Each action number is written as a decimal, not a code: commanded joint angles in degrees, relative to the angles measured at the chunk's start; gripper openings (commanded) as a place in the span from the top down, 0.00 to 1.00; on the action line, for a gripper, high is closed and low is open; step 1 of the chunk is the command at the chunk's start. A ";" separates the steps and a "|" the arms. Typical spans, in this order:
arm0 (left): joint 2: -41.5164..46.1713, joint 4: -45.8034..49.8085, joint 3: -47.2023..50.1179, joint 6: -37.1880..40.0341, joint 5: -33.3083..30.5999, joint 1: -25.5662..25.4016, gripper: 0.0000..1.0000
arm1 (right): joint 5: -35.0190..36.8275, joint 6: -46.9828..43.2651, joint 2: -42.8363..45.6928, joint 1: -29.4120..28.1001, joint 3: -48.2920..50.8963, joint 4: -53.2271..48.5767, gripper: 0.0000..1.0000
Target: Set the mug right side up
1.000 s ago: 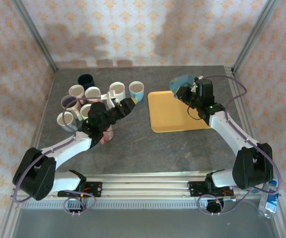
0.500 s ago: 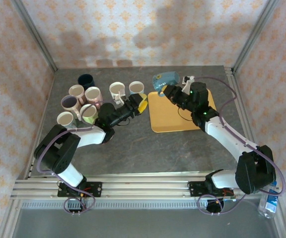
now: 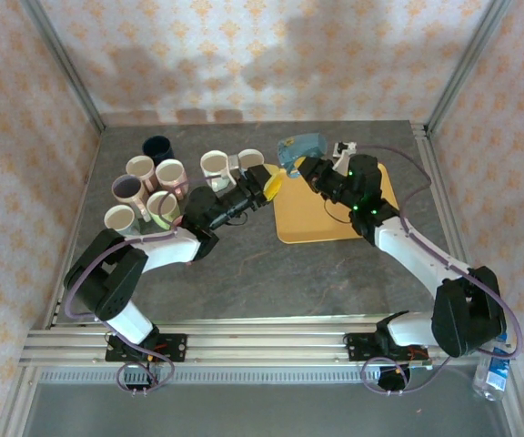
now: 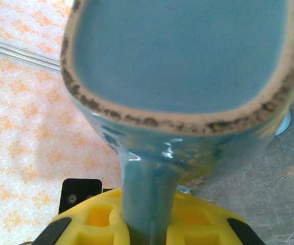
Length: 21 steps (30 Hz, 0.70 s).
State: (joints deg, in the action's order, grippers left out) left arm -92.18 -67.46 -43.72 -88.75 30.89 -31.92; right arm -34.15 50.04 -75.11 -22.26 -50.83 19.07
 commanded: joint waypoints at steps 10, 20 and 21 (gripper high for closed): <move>-2.05 3.49 -3.02 -5.23 -0.99 -1.05 0.54 | -0.08 0.71 4.40 -0.62 1.43 10.34 1.00; -3.65 0.72 -6.28 -8.48 -1.72 -2.31 0.54 | -0.92 1.41 4.24 -1.50 2.75 14.49 1.00; -3.92 0.43 -6.46 -8.91 -2.03 -2.44 0.54 | -0.96 1.58 4.20 -1.74 2.88 15.10 1.00</move>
State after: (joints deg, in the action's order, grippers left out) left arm -95.31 -64.12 -47.90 -95.74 29.91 -33.78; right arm -34.26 51.48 -73.21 -22.81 -47.99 25.78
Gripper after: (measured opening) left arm 0.463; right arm 0.135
